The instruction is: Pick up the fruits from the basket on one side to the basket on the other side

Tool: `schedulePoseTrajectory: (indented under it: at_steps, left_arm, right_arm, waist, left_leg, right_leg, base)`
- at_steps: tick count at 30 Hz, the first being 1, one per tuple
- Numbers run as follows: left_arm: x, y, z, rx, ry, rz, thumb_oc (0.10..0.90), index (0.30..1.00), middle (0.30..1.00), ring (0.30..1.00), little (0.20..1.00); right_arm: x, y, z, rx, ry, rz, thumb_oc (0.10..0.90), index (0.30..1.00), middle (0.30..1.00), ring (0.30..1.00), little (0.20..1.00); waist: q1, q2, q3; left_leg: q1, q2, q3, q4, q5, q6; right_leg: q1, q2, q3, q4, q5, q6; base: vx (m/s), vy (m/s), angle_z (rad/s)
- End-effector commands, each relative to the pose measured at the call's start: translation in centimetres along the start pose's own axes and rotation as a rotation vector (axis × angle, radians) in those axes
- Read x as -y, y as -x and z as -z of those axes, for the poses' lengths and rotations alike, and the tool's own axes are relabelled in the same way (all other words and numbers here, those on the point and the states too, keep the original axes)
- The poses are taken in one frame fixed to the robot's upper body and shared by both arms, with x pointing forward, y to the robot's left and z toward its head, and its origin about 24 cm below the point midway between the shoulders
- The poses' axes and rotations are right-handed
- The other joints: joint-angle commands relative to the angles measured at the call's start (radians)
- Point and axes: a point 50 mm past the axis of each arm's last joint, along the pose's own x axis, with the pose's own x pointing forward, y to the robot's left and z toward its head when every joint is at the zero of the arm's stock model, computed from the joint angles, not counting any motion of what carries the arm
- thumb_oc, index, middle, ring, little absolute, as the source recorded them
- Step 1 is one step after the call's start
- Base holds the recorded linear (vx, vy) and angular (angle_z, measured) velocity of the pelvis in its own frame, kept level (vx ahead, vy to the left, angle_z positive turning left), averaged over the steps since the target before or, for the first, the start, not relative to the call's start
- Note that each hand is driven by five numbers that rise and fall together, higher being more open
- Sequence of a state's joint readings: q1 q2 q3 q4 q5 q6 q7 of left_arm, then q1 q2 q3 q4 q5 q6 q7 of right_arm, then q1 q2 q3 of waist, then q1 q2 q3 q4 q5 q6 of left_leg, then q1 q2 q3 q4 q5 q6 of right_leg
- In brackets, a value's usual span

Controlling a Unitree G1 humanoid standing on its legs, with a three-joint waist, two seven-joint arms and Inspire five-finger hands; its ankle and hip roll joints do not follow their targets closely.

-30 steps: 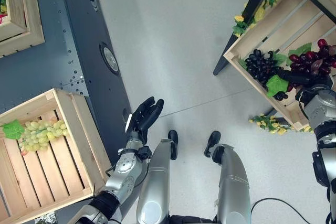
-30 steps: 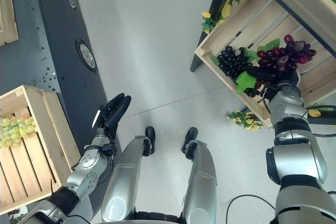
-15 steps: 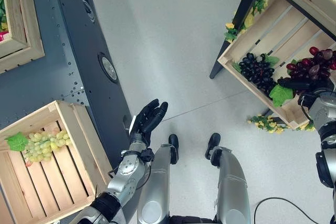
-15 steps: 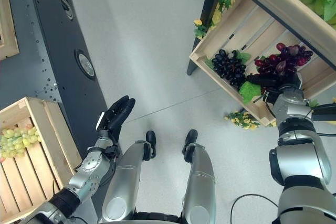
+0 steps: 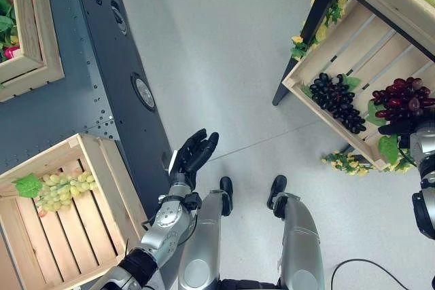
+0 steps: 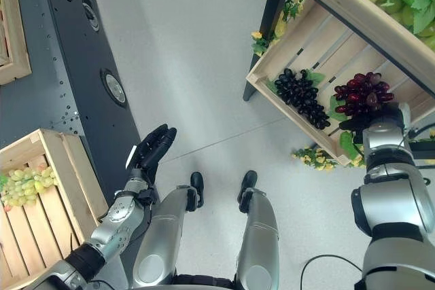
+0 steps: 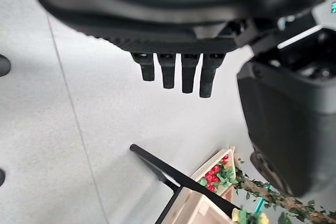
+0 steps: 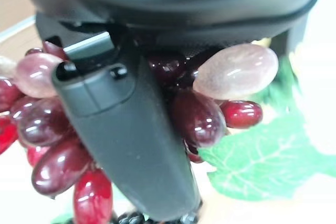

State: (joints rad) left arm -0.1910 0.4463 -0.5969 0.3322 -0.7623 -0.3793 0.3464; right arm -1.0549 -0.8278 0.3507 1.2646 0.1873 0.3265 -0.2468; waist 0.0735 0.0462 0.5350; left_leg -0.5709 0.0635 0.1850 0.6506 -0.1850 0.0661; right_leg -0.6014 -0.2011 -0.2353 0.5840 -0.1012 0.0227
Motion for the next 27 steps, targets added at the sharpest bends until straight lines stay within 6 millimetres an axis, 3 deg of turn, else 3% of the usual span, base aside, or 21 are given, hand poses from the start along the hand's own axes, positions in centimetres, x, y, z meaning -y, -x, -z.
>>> schedulePoseTrajectory:
  at_steps: [1, 2, 11, 17, 22, 27]
  left_arm:
    - [2.1, 1.1, -2.9, 0.176, 0.104, 0.106, 0.8, 0.9, 0.9, 0.9, 0.9]
    - [2.1, 1.1, -2.9, 0.176, 0.109, 0.106, 0.8, 0.9, 0.9, 0.9, 0.9]
    - [1.9, 1.2, -3.1, 0.175, 0.121, 0.114, 0.8, 0.9, 0.9, 0.9, 0.9]
    - [1.9, 1.3, -3.3, 0.173, 0.124, 0.128, 0.8, 0.9, 0.9, 0.9, 0.9]
    - [2.0, 1.3, -3.5, 0.176, 0.128, 0.129, 0.8, 0.9, 0.9, 0.9, 0.9]
    - [2.3, 0.9, -3.5, 0.175, 0.129, 0.129, 0.8, 0.9, 0.9, 0.9, 0.9]
  right_arm:
    - [11.3, 0.5, -4.0, 0.105, 0.209, 0.451, 0.8, 0.9, 0.9, 0.9, 0.9]
    - [11.9, 0.7, -4.4, 0.109, 0.287, 0.504, 0.8, 0.9, 0.9, 0.9, 0.9]
    - [13.9, 1.9, -6.8, 0.18, 0.427, 0.689, 0.8, 0.9, 0.9, 0.9, 0.9]
    - [14.2, 3.2, -9.2, 0.377, 0.54, 0.879, 0.8, 0.9, 0.9, 0.9, 0.9]
    - [14.1, 3.1, -9.2, 0.363, 0.552, 0.834, 0.8, 0.9, 0.9, 0.9, 0.9]
    - [10.9, 2.3, -9.1, 0.394, 0.232, 0.555, 0.8, 0.9, 0.9, 0.9, 0.9]
  waist:
    - [0.013, 0.027, -0.015]
    - [0.013, 0.029, -0.015]
    - [0.016, 0.037, -0.015]
    - [0.012, 0.04, -0.015]
    - [0.01, 0.041, -0.015]
    - [0.008, 0.042, -0.015]
  left_leg:
    - [0.043, -0.015, 0.013, -0.027, -0.095, -0.004]
    - [0.042, -0.016, 0.012, -0.029, -0.093, -0.004]
    - [0.036, -0.021, 0.01, -0.026, -0.093, -0.005]
    - [0.028, -0.023, 0.006, -0.014, -0.099, -0.002]
    - [0.021, -0.024, 0.006, -0.011, -0.101, -0.001]
    - [0.016, -0.028, 0.005, -0.01, -0.102, -0.003]
  right_leg:
    - [0.059, -0.015, -0.038, 0.02, -0.078, 0.001]
    - [0.055, -0.017, -0.038, 0.021, -0.078, 0.001]
    - [0.053, -0.019, -0.039, 0.024, -0.084, -0.001]
    - [0.047, -0.022, -0.038, 0.027, -0.083, 0.0]
    - [0.04, -0.024, -0.036, 0.028, -0.084, 0.001]
    - [0.033, -0.02, -0.032, 0.032, -0.086, -0.003]
  base:
    - [0.0, 0.0, 0.0]
    - [0.0, 0.0, 0.0]
    - [0.0, 0.006, 0.02]
    - [0.01, -0.001, 0.02]
    - [0.0, 0.003, 0.02]
    - [0.0, 0.0, 0.0]
